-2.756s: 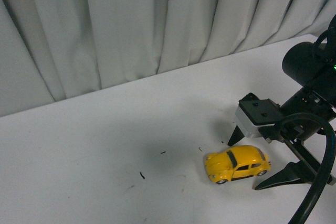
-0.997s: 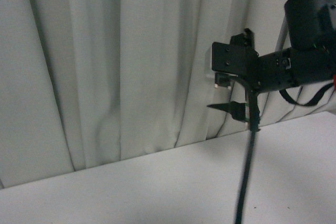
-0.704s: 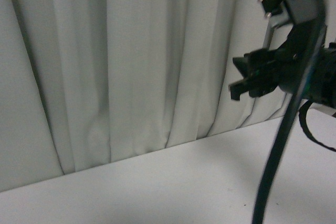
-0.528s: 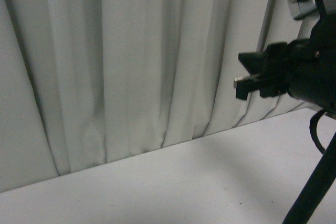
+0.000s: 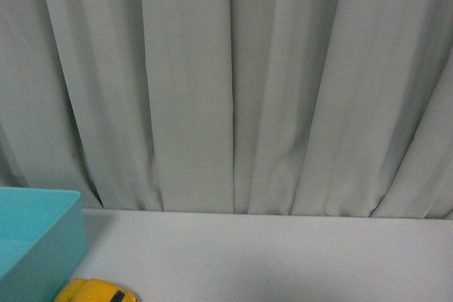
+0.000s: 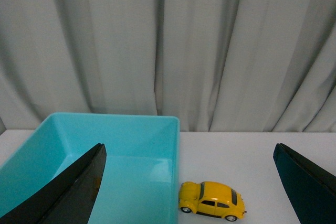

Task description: Wind up and store yellow beetle toy

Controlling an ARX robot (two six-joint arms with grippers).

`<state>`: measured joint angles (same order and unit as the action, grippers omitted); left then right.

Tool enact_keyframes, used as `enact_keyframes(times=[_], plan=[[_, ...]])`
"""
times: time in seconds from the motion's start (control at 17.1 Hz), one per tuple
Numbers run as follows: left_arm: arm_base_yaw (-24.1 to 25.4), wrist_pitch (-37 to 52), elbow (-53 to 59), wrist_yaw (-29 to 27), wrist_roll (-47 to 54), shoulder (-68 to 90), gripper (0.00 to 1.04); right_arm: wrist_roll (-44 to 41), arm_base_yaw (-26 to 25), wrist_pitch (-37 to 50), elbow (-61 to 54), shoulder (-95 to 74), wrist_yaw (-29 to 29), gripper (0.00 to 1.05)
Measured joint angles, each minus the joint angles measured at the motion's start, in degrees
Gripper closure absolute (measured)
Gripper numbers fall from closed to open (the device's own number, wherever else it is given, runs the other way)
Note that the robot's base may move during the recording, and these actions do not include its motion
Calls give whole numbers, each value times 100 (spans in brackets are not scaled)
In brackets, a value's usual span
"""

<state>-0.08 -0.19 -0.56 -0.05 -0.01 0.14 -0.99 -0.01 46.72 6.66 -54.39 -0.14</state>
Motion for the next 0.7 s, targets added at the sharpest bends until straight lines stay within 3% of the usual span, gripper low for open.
enact_keyframes(times=[0.23, 0.7], plan=[[0, 0, 0, 2, 0, 0, 7, 9, 0, -39, -411, 584, 0, 103], [0, 0, 0, 0, 0, 0, 7, 13, 0, -1919, -603, 2682, 0, 103]])
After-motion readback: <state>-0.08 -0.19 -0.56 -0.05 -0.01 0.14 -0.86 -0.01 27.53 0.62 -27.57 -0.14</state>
